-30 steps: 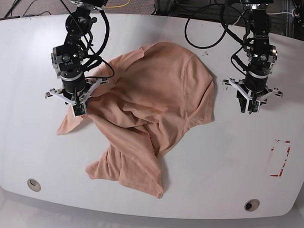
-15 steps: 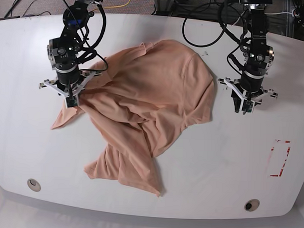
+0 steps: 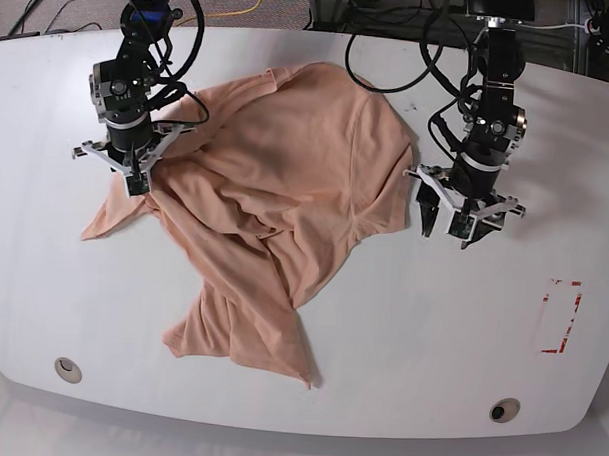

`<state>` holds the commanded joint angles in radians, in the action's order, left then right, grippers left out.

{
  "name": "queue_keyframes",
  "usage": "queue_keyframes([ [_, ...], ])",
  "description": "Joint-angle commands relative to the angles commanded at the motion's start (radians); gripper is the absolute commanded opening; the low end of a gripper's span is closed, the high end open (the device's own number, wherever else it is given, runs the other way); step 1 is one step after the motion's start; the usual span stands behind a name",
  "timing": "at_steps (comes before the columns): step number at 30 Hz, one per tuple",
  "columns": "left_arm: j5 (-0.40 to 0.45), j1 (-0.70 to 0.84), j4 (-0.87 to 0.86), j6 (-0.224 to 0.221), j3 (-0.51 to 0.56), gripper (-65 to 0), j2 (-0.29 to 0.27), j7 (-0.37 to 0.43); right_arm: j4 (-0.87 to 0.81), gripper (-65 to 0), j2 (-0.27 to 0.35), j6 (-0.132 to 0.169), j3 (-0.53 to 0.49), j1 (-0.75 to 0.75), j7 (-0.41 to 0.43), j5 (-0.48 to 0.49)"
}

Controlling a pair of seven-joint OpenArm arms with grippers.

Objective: Layout the t-shirt on the table in an organized manner, then fold the t-shirt properly
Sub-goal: 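Pull the grasped fabric outward with the right gripper to spread it, then grasp the shirt fabric with the left gripper and drag it outward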

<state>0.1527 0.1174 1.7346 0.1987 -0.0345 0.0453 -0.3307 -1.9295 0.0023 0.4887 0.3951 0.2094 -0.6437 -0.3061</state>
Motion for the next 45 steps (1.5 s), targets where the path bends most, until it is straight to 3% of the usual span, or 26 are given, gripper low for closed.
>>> queue_keyframes([
  [9, 0.000, -0.084, -0.044, 0.005, 0.084, -27.2, -0.029, 0.000, 0.000, -64.8, 0.000, 0.000, 0.000, -0.006, 0.002, 0.000],
  [15, -0.054, -0.167, -0.133, 0.078, 0.143, -27.2, -0.038, 0.000, 0.003, -64.8, 0.000, 0.000, -0.005, -0.006, 0.003, 0.002],
  [33, -0.083, -0.427, -0.646, 0.078, 0.153, -27.2, -0.152, 0.034, 0.005, -64.8, -0.002, 0.000, -0.008, -0.008, 0.005, 0.005],
  [45, -0.078, -0.462, -0.784, 0.078, 0.155, -27.2, -0.169, 0.071, 0.005, -64.8, -0.002, 0.000, -0.008, -0.008, 0.006, 0.005],
])
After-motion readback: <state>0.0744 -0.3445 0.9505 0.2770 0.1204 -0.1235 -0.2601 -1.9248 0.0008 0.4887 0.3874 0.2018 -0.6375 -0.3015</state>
